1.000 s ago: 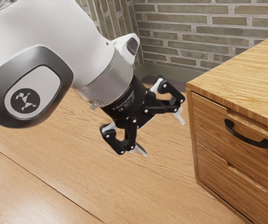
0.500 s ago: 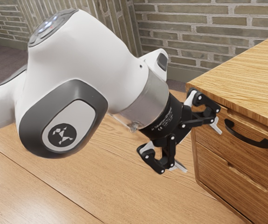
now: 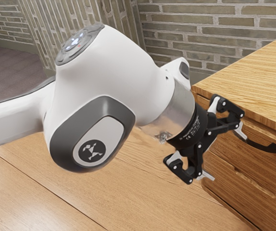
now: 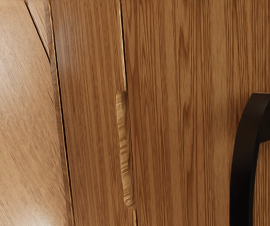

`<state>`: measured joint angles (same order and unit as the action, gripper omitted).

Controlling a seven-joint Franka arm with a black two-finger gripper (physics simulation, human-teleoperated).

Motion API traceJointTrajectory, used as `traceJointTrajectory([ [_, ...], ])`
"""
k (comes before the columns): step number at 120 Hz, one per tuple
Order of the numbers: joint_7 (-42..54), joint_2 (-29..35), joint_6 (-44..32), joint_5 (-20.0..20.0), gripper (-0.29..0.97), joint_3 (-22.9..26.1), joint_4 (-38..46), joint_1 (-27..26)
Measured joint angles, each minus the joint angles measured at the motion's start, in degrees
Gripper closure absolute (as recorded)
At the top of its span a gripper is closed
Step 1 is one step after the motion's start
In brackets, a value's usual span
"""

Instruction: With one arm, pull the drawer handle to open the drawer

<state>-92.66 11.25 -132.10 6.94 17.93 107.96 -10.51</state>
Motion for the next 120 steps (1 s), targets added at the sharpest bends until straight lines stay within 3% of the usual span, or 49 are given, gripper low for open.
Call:
traceJointTrajectory([
  [120,-2.68,-3.04,-2.80,-0.36,0.00,0.26,0.00,0.03],
])
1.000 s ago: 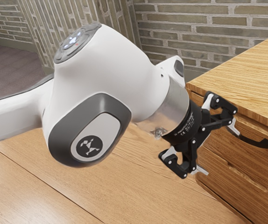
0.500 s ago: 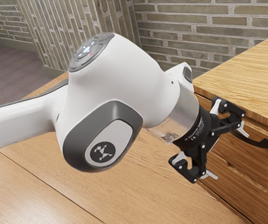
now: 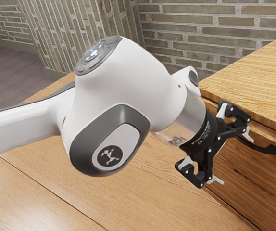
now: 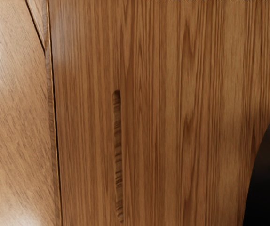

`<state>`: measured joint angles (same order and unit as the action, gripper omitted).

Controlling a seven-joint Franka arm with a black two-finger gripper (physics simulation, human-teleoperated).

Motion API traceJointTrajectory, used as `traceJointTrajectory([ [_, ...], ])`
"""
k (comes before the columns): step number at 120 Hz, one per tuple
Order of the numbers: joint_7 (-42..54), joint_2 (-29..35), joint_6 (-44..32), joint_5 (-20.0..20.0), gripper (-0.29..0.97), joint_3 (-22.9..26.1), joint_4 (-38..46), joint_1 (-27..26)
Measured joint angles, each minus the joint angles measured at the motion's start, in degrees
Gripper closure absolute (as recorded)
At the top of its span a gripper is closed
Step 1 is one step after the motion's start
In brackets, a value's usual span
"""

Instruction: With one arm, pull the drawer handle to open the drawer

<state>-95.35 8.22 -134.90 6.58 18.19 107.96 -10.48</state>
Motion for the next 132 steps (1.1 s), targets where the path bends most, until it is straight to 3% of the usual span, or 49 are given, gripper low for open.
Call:
traceJointTrajectory([
  [132,-3.11,21.43,-1.38,1.18,0.00,0.69,19.72,-0.96],
])
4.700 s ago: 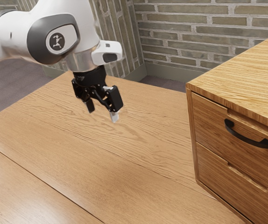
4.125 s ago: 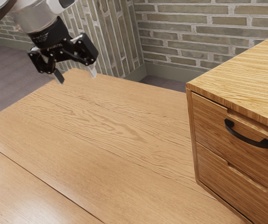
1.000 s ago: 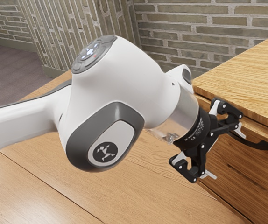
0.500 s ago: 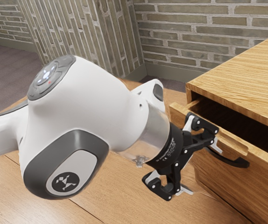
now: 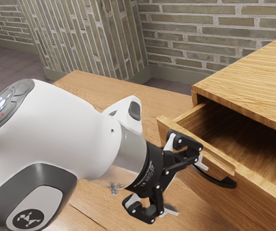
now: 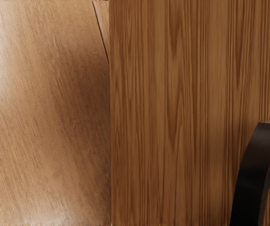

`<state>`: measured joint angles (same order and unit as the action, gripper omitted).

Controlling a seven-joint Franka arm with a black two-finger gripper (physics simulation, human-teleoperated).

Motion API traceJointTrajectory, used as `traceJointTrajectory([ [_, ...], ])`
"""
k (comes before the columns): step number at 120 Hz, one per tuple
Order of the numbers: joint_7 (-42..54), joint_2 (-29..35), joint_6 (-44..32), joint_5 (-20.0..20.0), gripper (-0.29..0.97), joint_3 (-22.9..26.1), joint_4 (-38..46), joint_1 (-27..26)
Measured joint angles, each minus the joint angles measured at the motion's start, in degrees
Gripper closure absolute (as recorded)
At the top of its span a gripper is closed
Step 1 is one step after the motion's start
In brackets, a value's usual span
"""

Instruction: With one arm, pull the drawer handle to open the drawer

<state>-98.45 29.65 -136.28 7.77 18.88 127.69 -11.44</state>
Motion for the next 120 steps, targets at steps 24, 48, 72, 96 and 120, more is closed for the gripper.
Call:
traceJointTrajectory([
  [24,-0.73,3.94,-0.04,0.91,0.00,0.09,3.53,-0.95],
  [48,-1.48,9.21,-0.01,1.21,0.00,0.11,7.41,-2.02],
  [72,-2.13,12.93,-0.04,1.57,0.00,0.06,10.84,-2.32],
  [96,-2.77,18.17,0.01,2.50,0.00,1.22,13.78,-2.69],
  [120,-3.72,24.35,0.37,3.06,0.00,2.76,16.43,-3.95],
])
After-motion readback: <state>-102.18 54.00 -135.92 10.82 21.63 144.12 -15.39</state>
